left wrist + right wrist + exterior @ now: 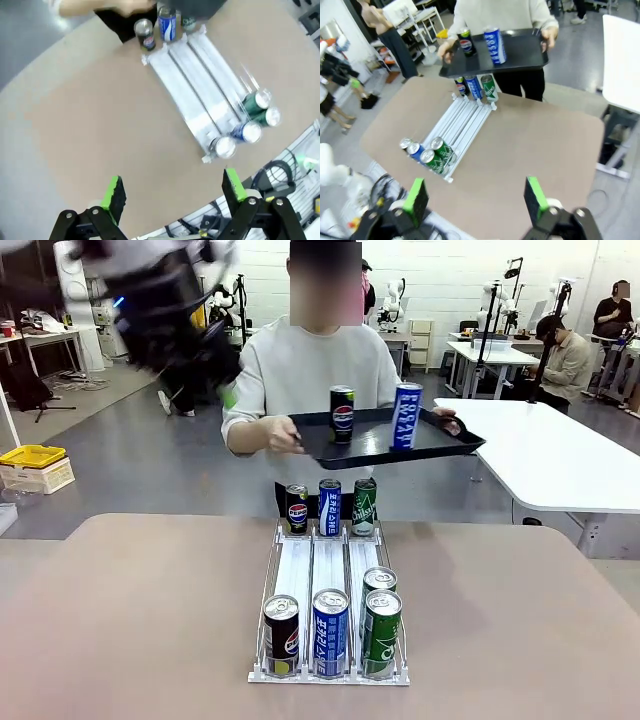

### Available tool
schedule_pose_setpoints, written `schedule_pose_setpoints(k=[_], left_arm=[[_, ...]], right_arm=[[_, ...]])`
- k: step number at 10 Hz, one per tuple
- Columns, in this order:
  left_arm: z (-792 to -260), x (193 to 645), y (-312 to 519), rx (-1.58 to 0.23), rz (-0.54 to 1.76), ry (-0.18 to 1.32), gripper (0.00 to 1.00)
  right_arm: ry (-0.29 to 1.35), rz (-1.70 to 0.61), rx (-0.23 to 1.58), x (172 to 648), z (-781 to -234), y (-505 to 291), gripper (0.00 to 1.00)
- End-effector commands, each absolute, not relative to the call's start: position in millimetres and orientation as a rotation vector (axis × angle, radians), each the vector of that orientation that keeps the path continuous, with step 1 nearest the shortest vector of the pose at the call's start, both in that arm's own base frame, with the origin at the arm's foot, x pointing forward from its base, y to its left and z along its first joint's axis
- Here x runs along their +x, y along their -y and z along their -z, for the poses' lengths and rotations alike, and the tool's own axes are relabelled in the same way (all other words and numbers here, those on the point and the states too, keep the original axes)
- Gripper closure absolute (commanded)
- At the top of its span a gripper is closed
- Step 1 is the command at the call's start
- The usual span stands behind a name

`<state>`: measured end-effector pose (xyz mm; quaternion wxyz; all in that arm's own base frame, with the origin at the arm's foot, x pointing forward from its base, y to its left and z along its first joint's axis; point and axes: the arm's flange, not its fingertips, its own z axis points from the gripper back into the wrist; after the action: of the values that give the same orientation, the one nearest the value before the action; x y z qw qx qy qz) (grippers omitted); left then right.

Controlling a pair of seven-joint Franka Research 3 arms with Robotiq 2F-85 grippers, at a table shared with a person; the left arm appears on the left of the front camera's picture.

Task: Retrieve and hand over the desired beverage to the person.
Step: Place the picked can on the Handle tray extended by the person.

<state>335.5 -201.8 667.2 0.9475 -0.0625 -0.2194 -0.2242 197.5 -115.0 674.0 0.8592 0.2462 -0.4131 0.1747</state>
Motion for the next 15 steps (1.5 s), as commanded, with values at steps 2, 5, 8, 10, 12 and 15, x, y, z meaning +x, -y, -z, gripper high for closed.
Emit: schedule_pose_setpoints(k=[2,5,8,10,12,15], left_arm=[[-629.0,345.0,151.8,-0.273,0.381,0.359,0.00],[-617.5,343.8,143.7,-0.255,0.366,0.351,0.00],[-617.5,343.8,143.7,-0.255,0.366,0.351,0.00],[-617.5,343.8,143.7,-0.255,0.366,0.351,0.00],[-617.5,343.8,143.7,-0.255,0.366,0.351,0.00],[-617.5,343.8,143.7,-0.255,0.366,0.351,0.00]], right_arm=[[0.867,-0.376,0.529,198.2,-673.2,113.3,0.00],[0.867,-0.376,0.529,198.2,-673.2,113.3,0.00],[0.867,-0.376,0.529,198.2,-673.2,113.3,0.00],[0.867,-0.376,0.529,198.2,-673.2,113.3,0.00],[0.867,-0.376,0.529,198.2,-673.2,113.3,0.00],[0.867,-0.376,0.529,198.2,-673.2,113.3,0.00]])
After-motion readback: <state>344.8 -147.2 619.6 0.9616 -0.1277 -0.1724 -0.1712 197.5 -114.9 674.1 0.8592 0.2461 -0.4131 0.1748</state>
